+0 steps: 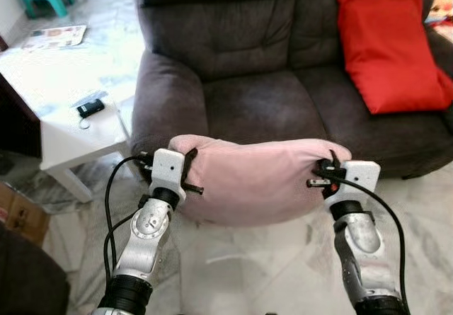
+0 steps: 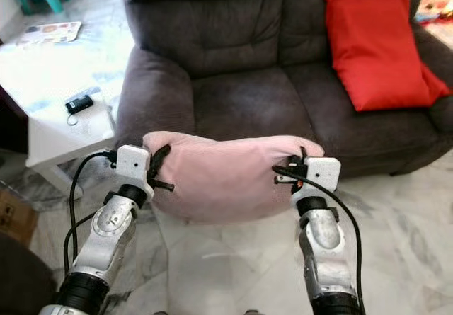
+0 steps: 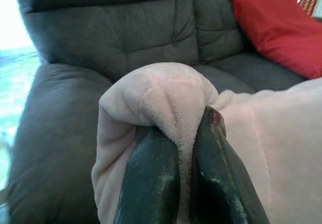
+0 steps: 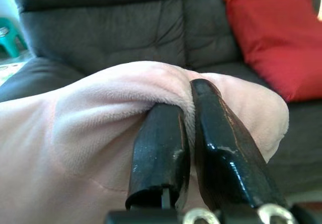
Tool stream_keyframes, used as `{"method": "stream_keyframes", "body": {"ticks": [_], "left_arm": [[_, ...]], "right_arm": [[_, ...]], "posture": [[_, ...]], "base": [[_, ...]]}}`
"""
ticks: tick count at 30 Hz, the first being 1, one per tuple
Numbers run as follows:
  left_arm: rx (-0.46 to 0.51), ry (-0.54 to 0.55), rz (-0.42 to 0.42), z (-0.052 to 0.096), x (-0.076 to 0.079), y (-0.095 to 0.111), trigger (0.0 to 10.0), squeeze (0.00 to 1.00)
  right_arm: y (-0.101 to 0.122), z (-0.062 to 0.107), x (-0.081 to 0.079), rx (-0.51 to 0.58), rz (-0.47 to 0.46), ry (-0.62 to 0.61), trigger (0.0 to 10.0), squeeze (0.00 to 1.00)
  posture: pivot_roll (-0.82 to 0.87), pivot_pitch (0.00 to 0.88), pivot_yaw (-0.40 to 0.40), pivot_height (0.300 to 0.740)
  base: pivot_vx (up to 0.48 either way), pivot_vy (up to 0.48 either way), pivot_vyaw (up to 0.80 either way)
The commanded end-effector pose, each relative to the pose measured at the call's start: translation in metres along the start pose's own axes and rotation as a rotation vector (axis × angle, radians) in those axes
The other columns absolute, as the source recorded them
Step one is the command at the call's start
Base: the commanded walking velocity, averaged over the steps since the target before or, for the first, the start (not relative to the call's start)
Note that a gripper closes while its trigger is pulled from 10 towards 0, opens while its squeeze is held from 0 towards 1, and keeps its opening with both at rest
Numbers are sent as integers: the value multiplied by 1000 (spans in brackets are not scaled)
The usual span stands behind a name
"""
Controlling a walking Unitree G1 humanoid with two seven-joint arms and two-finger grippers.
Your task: Move the pillow to the sofa from floor
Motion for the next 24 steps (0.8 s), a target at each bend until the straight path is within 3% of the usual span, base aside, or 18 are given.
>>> {"method": "stream_keyframes", "body": {"ticks": [1, 5, 13, 15, 22, 24], "left_arm": [[48, 44, -28, 0, -14, 12, 10000, 0], [63, 40, -32, -1, -13, 15, 10000, 0], [73, 37, -31, -1, -14, 17, 10000, 0], [82, 39, -32, -2, -14, 20, 10000, 0], [164, 61, -42, -9, -23, 46, 10000, 0], [224, 66, -42, -15, -28, 67, 10000, 0]], "right_arm": [[18, -5, -10, 85, -7, 26, 10000, 0], [23, -6, -12, 114, 29, 34, 10000, 0], [28, -6, -12, 135, 34, 35, 10000, 0], [30, -6, -13, 145, 16, 40, 10000, 0], [59, -13, -20, 245, 26, 66, 10000, 0], [89, -19, -25, 335, 33, 75, 10000, 0]], "posture": [[-69, 132, -11, 740], [-66, 133, -11, 740], [-65, 132, -11, 740], [-67, 132, -9, 740], [-65, 126, -10, 740], [-64, 123, -10, 740]], "base": [[322, 0, 0], [325, 0, 0], [329, 0, 800], [337, 0, 0], [339, 0, 0], [339, 0, 0]]}}
Point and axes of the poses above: a point about 5 cm out from each wrist's last joint towards the gripper, its own z axis pointing back from the gripper into the wrist, its own y axis along the axis of the wrist's last joint, x = y × z, the point moved 3 cm from there along -z, pointing out of the wrist towards the gripper, and after that the axes turned 5 degrees about -z, right-handed, at the moved point
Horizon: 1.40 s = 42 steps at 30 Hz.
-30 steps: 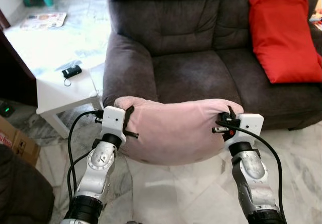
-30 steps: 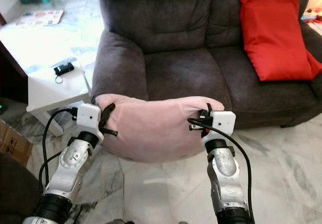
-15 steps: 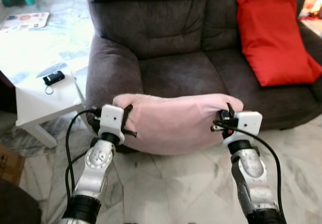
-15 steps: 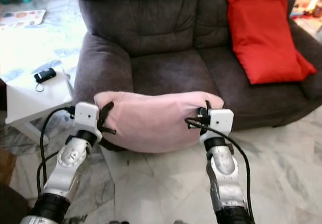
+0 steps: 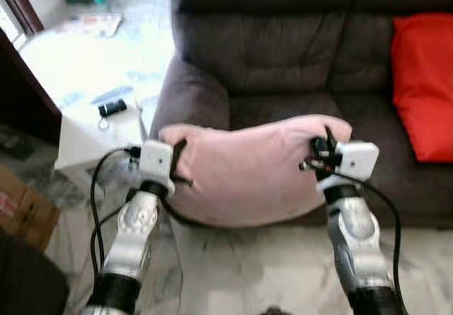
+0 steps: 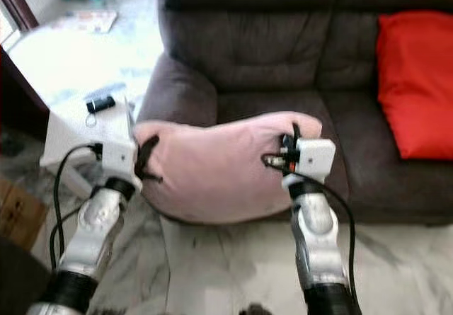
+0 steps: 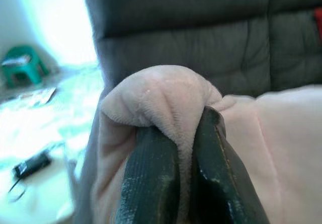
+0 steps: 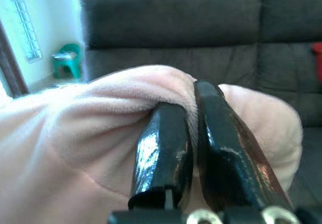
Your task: Move the pillow to the sofa from floor
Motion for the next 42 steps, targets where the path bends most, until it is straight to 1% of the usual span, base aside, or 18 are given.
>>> {"method": "stream_keyframes", "body": {"ticks": [1, 2, 5, 6, 7, 8, 12, 18, 25, 29, 31, 34, 42], "left_arm": [[129, 16, -1, -12, -8, 36, 10000, 0], [152, 15, 3, -15, -9, 44, 10000, 0], [165, 7, 10, -18, -8, 50, 10000, 0], [183, 2, 13, -20, -8, 57, 10000, 0], [183, 2, 13, -20, -8, 57, 10000, 0], [215, 11, 17, -23, -10, 68, 10000, 0], [247, 24, 34, -26, -12, 82, 10000, 0], [229, 29, 32, -25, -15, 80, 10000, 0], [208, 30, 43, -23, -15, 77, 10000, 0], [192, 10, 49, -23, -12, 74, 10000, 0], [159, -12, 44, -22, -9, 66, 10000, 0], [144, -31, 60, -20, -6, 62, 10000, 0], [131, -33, 52, -20, -7, 60, 10000, 0]], "right_arm": [[53, -15, -3, 203, 2, 7, 10000, 0], [63, -18, -2, 234, 0, 4, 10000, 0], [71, -20, -1, 259, -11, -4, 10000, 0], [77, -21, -2, 277, -16, -2, 10000, 0], [77, -21, -2, 277, -16, -2, 10000, 0], [83, -22, -3, 288, -14, 0, 10000, 0], [85, -22, -5, 286, -18, 10, 10000, 0], [76, -20, -8, 243, -31, 10, 10000, 0], [73, -19, -7, 228, -36, 4, 10000, 0], [72, -19, -6, 222, -36, 0, 10000, 0], [72, -19, -6, 219, -36, -2, 10000, 0], [69, -19, -7, 210, -38, -3, 10000, 0], [66, -19, -5, 196, -36, -8, 10000, 0]], "posture": [[-64, 123, -10, 740], [-64, 122, -11, 740], [-64, 120, -11, 740], [-67, 121, -12, 740], [-67, 121, -12, 740], [-65, 122, -14, 740], [-67, 124, -15, 740], [-63, 131, -15, 740], [-62, 133, -15, 740], [-61, 134, -14, 740], [-61, 133, -15, 740], [-60, 131, -15, 740], [-59, 129, -16, 740]], "base": [[337, 0, 0], [341, 0, 0], [341, 0, 0], [345, 0, 0], [345, 0, 0], [345, 0, 0], [349, 0, 0], [350, 0, 0], [349, 0, 0], [351, 0, 0], [274, 0, 0], [0, 0, 0], [267, 0, 0]]}}
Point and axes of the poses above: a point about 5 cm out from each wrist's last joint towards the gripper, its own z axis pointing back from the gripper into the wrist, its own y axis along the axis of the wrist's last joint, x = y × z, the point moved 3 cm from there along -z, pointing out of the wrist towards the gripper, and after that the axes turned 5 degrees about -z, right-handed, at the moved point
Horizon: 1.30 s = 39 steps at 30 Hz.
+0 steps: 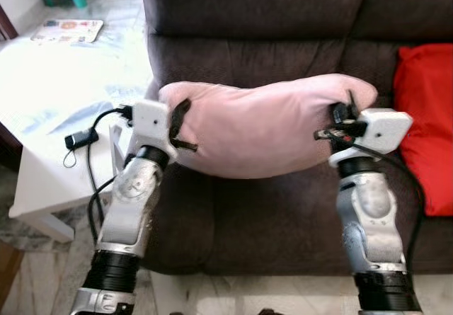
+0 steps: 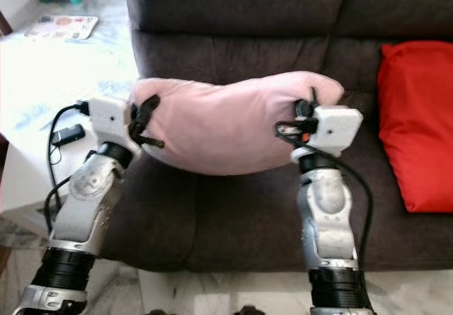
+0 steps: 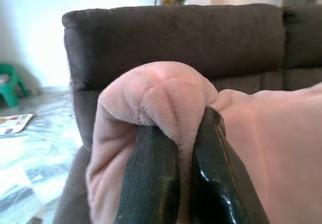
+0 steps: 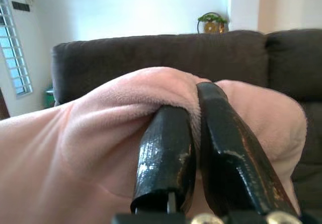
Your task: Move the pillow to the sofa from floor
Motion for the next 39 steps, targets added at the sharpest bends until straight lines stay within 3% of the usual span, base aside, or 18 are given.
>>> {"method": "stream_keyframes", "body": {"ticks": [1, 11, 16, 19, 22, 31, 34, 39], "left_arm": [[43, -20, 0, -3, 4, 11, 10000, 0], [2, -97, 53, -2, 15, 3, 10000, 0], [-109, -274, 95, 6, 37, -10, 10000, 0], [-131, -331, 75, 10, 42, -14, 10000, 0], [-144, -383, 90, 13, 49, -15, 10000, 0], [-112, -450, 206, 13, 58, 3, 10000, 0], [-121, -482, 212, 16, 61, 3, 10000, 0], [-129, -492, 217, 19, 62, 3, 10000, 0]], "right_arm": [[15, -3, 3, 61, -1, -7, 10000, 0], [8, -5, 7, 22, 33, -15, 10000, 0], [-9, -12, 14, -86, 89, -10, 10000, 0], [-14, -16, 19, -127, 149, -17, 10000, 0], [-13, -30, 23, -132, 136, -34, 10000, 0], [-10, -64, 18, -148, 167, -2, 10000, 0], [-13, -76, 5, -172, 160, 48, 10000, 0], [-19, -80, -8, -201, 157, 108, 10000, 0]], "posture": [[-59, 129, -16, 740], [-60, 131, -15, 740], [-60, 137, -14, 740], [-60, 139, -14, 740], [-58, 137, -17, 740], [-39, 123, -28, 740], [-35, 120, -32, 740], [-28, 119, -36, 740]], "base": [[255, 0, 0], [49, 0, 0], [0, 0, 0], [0, 0, 0], [0, 0, 0], [0, 0, 0], [0, 0, 0], [0, 0, 0]]}}
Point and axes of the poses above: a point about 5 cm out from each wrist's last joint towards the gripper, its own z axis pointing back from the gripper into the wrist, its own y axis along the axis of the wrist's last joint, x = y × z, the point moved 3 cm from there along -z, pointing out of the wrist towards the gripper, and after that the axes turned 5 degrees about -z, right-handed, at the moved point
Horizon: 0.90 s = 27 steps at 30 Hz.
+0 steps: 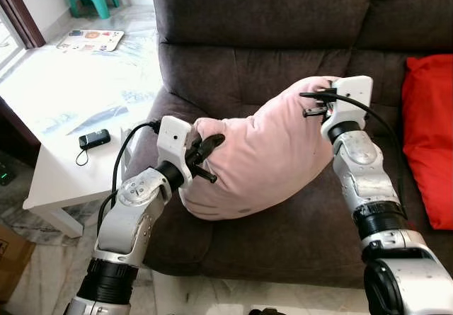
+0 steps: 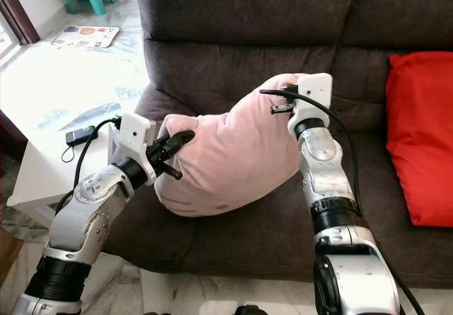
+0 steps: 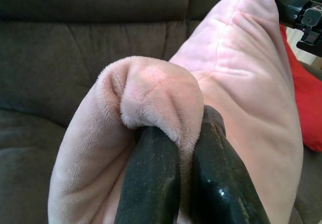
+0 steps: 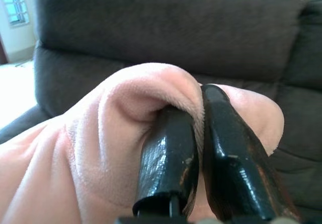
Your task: Move the pillow to the sofa from floor
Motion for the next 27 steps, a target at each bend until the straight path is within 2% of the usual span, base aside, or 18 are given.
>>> {"method": "stream_keyframes", "body": {"ticks": [1, 5, 6, 7, 8, 9, 19, 27], "left_arm": [[76, -86, -6, -4, 17, 19, 10000, 0], [58, -88, -9, -3, 19, 15, 10000, 0], [56, -88, -8, -3, 19, 15, 10000, 0], [54, -89, -6, -3, 20, 14, 10000, 0], [52, -90, -6, -3, 20, 13, 10000, 0], [50, -91, -7, -3, 21, 13, 10000, 0], [31, -36, -10, -4, 15, 7, 10000, 0], [11, 65, -18, -3, -1, 1, 10000, 0]], "right_arm": [[19, -7, -20, 69, 11, 83, 10000, 0], [15, -9, -28, 64, 14, 134, 10000, 0], [14, -9, -28, 60, 16, 131, 10000, 173], [13, -9, -27, 54, 16, 128, 10000, 239], [12, -9, -27, 51, 11, 133, 10000, 824], [12, -9, -27, 51, 10, 134, 10000, 1000], [14, -12, -27, 62, 1, 121, 10000, 1000], [15, -13, -28, 74, -20, 114, 10000, 1000]], "posture": [[-28, 119, -37, 740], [-32, 123, -39, 740], [-32, 123, -39, 740], [-36, 123, -39, 740], [-35, 126, -39, 740], [-35, 126, -39, 740], [-33, 134, -39, 740], [-33, 141, -38, 740]], "base": [[0, 0, 0], [0, 0, 0], [0, 0, 0], [0, 0, 0], [0, 0, 0], [0, 0, 0], [0, 0, 0], [0, 0, 0]]}}
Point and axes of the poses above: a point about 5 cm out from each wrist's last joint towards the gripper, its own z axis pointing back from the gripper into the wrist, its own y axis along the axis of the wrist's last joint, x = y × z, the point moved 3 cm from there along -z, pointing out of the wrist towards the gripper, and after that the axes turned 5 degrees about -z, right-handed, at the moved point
